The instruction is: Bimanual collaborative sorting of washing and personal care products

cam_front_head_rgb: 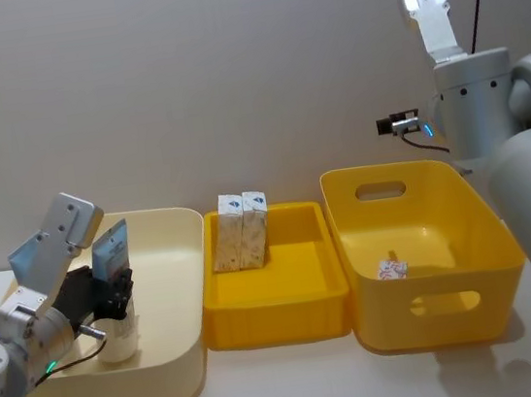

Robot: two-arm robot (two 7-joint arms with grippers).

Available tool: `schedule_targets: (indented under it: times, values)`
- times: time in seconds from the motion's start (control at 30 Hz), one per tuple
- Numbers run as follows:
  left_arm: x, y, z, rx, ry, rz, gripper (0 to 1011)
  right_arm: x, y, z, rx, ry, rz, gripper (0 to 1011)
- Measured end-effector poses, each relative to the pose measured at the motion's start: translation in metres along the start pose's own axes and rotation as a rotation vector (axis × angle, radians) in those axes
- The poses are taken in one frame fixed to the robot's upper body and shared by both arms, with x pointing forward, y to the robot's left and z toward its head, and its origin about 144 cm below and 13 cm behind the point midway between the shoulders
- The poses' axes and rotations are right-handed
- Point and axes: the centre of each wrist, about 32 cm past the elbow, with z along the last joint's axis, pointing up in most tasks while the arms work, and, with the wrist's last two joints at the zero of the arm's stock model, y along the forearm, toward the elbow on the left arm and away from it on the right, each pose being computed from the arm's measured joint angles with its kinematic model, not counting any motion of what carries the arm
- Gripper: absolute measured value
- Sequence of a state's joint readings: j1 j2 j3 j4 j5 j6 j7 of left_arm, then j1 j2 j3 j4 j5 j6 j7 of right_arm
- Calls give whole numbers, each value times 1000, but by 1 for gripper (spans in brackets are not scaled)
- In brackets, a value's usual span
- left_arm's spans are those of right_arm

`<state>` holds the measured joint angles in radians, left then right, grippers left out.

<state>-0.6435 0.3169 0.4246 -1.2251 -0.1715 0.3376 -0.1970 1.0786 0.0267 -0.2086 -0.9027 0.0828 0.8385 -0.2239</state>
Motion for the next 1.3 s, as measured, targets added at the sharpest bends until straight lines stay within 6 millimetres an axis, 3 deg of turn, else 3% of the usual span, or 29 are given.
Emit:
schedule_targets:
  times: [1.3]
  values:
    - [0,2,0,-5,0,1,278,0,0,0,0,0,0,1001]
